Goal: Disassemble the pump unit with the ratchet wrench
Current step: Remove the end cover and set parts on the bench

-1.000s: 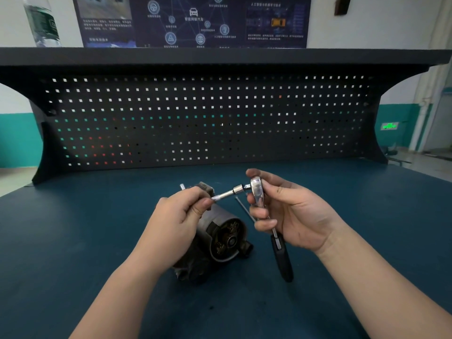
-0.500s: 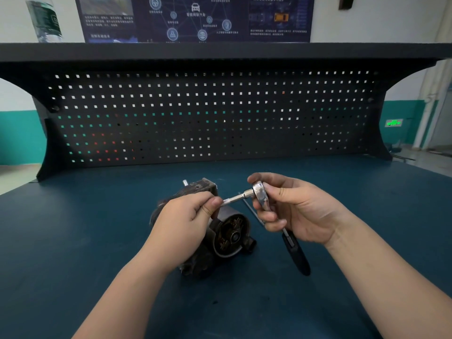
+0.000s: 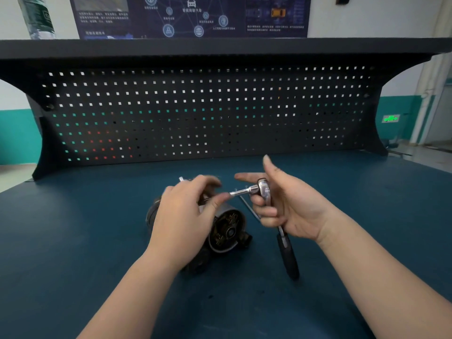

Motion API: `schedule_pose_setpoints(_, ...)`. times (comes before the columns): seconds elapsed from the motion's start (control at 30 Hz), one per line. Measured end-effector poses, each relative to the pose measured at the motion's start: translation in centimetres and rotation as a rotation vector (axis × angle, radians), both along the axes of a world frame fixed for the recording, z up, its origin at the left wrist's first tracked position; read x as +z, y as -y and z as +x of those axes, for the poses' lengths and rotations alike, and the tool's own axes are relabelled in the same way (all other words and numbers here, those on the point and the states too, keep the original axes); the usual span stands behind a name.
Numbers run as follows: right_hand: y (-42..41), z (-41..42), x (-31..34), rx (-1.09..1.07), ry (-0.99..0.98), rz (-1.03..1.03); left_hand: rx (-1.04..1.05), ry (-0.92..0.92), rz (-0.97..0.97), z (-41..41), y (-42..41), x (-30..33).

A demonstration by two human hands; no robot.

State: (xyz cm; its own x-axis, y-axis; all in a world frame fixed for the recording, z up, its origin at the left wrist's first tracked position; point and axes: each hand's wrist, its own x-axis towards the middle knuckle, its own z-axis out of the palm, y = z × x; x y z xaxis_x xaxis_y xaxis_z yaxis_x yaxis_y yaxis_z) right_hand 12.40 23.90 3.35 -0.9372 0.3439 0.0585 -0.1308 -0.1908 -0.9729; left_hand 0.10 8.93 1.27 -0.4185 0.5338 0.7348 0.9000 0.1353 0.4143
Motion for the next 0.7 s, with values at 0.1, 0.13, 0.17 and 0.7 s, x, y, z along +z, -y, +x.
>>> schedule_pose_setpoints(0.1, -1.6, 0.5, 0.4, -0.163, -0.001, 0.043, 0.274, -0.158, -0.312, 0.2, -0.5, -1.1)
schedule_pose_setpoints(0.13, -2.2, 0.7, 0.3, -0.228, 0.008, 0.075, 0.345, -0.166, -0.432, -0.1, -0.4, -1.5)
schedule_pose_setpoints(0.17, -2.7, 0.9, 0.2, -0.288, 0.021, 0.101, 0.381, -0.146, -0.511, -0.4, -0.2, -1.9)
schedule_pose_setpoints(0.7, -2.4, -0.7, -1.1, -0.632, -0.115, 0.32, 0.205, -0.329, -0.613, -1.6, 2.2, 0.4)
